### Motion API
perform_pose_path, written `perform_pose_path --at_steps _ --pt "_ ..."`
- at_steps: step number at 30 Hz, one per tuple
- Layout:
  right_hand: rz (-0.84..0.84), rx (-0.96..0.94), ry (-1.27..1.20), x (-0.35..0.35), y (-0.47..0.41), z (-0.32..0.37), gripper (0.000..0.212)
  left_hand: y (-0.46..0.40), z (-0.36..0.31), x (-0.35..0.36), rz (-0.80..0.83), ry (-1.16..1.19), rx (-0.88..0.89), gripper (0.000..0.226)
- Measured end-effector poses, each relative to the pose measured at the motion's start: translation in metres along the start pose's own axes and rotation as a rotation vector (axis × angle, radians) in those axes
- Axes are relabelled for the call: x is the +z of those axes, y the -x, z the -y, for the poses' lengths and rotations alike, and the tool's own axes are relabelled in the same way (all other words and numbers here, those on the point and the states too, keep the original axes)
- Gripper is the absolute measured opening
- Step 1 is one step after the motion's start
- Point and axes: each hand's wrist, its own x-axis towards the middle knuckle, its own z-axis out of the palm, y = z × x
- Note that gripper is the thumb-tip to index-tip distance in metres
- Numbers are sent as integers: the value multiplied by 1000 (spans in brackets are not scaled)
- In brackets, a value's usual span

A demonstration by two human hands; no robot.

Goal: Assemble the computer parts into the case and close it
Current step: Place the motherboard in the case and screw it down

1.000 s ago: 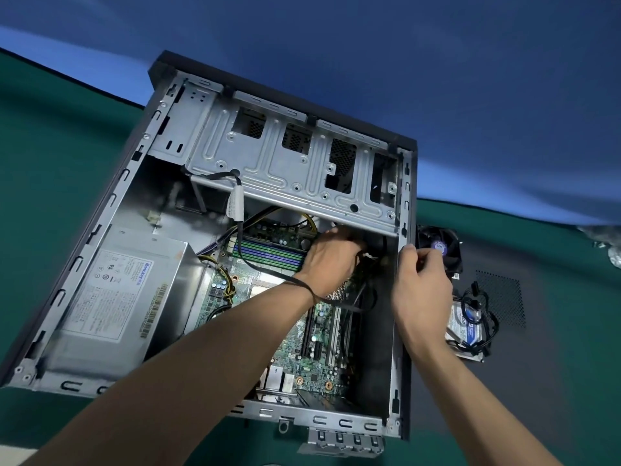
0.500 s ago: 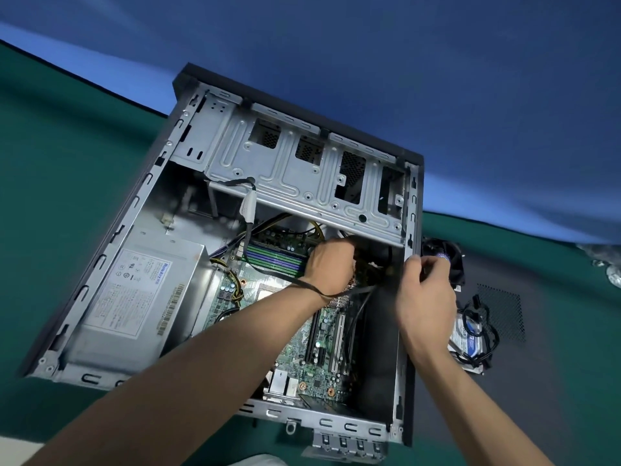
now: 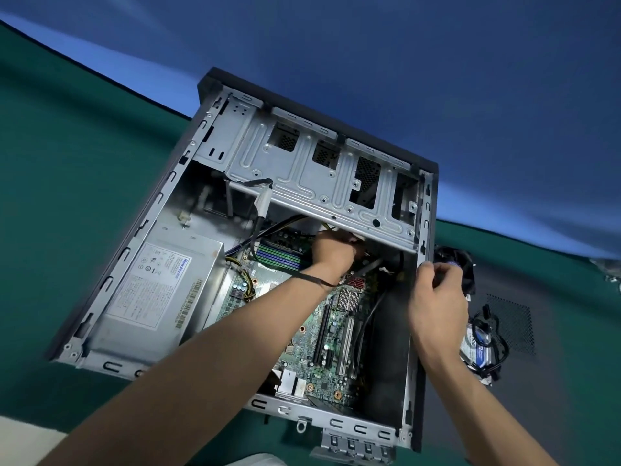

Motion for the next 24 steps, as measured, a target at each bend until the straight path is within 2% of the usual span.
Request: perform_pose_path --at_steps 2,5,7,10,13,15,17,21,24 --pt "-4 -1 -1 0 -1 0 17 -1 3 2 1 110 -64 30" --pt "-9 1 -1 1 -2 0 14 2 2 2 26 240 -94 36" --pt "-7 -1 1 1 -2 0 13 2 3 4 25 272 -80 36" --pt "-7 -6 0 1 -2 0 13 4 3 5 16 232 -11 24" --pt "-4 -7 -6 1 -2 0 14 8 3 6 24 54 123 22" --pt "-4 -7 -12 1 -2 0 14 10 6 8 72 -123 231 7" --pt "-3 -5 -18 1 -3 0 14 12 11 8 122 -364 293 17" --pt "-1 -2 -28 1 -2 0 14 17 18 6 256 -752 432 18" --pt "2 5 -32 1 -3 -1 14 20 19 8 307 -854 401 16"
